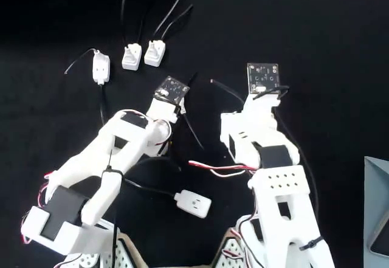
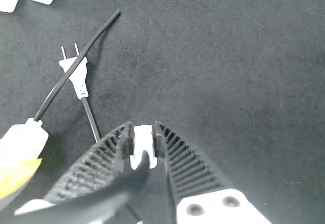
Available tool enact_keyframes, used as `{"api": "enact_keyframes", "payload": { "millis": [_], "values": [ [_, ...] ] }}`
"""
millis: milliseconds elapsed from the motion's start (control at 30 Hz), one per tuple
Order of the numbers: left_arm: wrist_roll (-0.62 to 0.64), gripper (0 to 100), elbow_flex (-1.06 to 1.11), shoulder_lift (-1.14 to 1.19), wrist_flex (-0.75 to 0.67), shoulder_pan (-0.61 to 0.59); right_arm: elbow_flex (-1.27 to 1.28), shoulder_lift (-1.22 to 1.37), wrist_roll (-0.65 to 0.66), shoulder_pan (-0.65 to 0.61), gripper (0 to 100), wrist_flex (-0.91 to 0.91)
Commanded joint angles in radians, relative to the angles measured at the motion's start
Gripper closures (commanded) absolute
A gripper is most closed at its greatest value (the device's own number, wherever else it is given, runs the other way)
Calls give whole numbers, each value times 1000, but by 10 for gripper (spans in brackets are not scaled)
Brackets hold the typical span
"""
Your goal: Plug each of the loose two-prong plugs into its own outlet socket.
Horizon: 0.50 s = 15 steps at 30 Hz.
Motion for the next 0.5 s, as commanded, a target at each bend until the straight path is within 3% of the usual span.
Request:
{"api": "enact_keyframes", "payload": {
  "millis": [0, 200, 467],
  "values": [
    [14, 905, -64, -9, 49, -36, -61, -25, 11, 15, 987, -11],
    [160, 688, -131, -9, 129, -165, -61, -25, 11, 14, 987, -11],
    [164, 691, -174, -8, 124, -291, -59, -25, 11, 14, 987, -11]
  ]
}}
